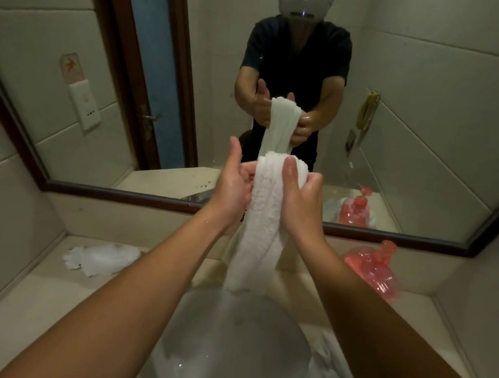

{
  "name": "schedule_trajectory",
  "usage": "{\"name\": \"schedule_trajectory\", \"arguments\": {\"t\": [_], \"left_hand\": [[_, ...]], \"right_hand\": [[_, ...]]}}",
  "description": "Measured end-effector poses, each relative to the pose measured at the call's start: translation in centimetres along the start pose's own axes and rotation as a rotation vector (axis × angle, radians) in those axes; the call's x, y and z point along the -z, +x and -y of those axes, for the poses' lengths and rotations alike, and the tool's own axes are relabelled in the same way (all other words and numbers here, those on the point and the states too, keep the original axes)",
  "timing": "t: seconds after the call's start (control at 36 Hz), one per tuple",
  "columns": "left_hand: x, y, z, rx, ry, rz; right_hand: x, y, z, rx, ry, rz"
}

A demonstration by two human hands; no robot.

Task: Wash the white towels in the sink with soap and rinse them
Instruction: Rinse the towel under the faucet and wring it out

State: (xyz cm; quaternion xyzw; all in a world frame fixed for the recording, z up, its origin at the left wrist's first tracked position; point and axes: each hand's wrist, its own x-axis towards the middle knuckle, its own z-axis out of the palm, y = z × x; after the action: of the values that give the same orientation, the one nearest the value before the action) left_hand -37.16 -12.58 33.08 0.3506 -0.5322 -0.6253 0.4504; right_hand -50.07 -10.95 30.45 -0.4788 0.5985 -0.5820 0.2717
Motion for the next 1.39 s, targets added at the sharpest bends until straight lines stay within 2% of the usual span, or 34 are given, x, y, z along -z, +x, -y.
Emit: {"name": "schedule_trajectory", "arguments": {"t": [0.19,0.25,0.36,0.44,0.53,0.67,0.75,0.86,0.92,1.03,1.08,1.11,1.17,1.22,1.25,1.31,1.39], "left_hand": [[0.7,0.8,-2.4,-0.057,0.091,0.037],[0.8,0.8,-3.0,-0.09,0.251,-0.021],[0.5,0.9,-4.9,-0.184,0.714,-0.209],[1.1,1.3,-4.8,-0.313,0.821,-0.285],[1.7,1.4,-3.1,-0.34,0.684,-0.324],[-0.9,0.4,-0.8,-0.184,0.356,-0.189],[-2.5,0.8,0.5,-0.195,0.275,-0.293],[-2.4,1.1,1.4,-0.088,0.242,-0.424],[-2.6,1.1,1.8,-0.064,0.231,-0.448],[-3.2,1.3,2.0,-0.038,0.151,-0.497],[-3.5,1.6,1.8,-0.04,0.122,-0.498],[-3.6,1.7,1.6,-0.043,0.101,-0.492],[-3.7,1.7,1.2,-0.056,0.031,-0.496],[-3.3,1.6,1.2,-0.069,-0.05,-0.524],[-3.0,1.4,1.2,-0.068,-0.094,-0.536],[-1.8,0.9,1.4,-0.046,-0.2,-0.548],[1.0,-0.1,1.8,-0.016,-0.282,-0.534]], "right_hand": [[-0.7,-0.2,0.2,0.056,0.148,-0.001],[-0.8,-0.1,0.8,0.034,0.174,-0.013],[-1.0,-0.1,1.3,0.01,0.153,0.001],[-1.2,-0.2,1.3,-0.012,0.202,-0.015],[-1.2,0.0,1.6,-0.049,0.239,-0.025],[-1.7,0.6,2.3,-0.077,0.251,-0.03],[-2.4,1.0,2.5,-0.163,0.299,0.013],[-2.6,1.4,0.6,-0.38,0.489,0.154],[-2.4,1.1,-1.2,-0.434,0.469,0.08],[-1.8,-2.5,-3.9,-0.47,0.139,-0.284],[-2.2,-4.0,-6.9,-0.643,0.111,-0.409],[-2.6,-4.6,-8.3,-0.768,0.137,-0.413],[-3.7,-5.4,-10.2,-1.029,0.28,-0.394],[-4.4,-6.2,-11.3,-1.166,0.533,-0.321],[-4.7,-6.7,-11.9,-1.122,0.65,-0.262],[-5.3,-7.3,-11.8,-0.916,0.858,-0.122],[-6.3,-6.0,-12.2,-0.795,1.213,-0.107]]}}
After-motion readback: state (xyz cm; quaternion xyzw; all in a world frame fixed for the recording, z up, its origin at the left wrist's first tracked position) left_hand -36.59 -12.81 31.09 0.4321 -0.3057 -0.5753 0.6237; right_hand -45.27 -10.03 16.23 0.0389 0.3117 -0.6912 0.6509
